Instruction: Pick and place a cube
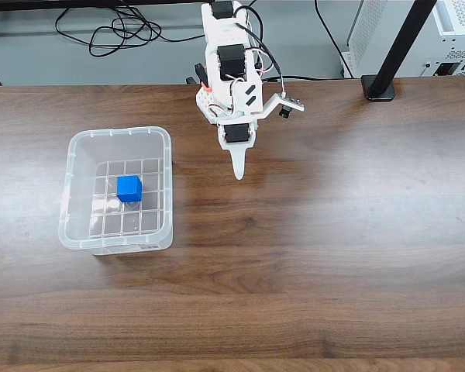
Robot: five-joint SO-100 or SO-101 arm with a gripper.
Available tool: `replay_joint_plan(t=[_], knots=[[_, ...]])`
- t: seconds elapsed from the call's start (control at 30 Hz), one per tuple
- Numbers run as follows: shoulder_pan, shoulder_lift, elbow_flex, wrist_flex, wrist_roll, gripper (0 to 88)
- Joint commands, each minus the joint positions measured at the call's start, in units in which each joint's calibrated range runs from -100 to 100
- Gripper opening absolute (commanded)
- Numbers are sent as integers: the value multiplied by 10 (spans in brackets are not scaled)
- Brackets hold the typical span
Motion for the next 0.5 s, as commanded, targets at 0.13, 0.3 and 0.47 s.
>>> replay_joint_plan(t=[0.13, 0.3, 0.47], knots=[[1, -70, 2, 36, 8, 19], [4, -70, 2, 39, 8, 19], [4, -70, -3, 61, 7, 19]])
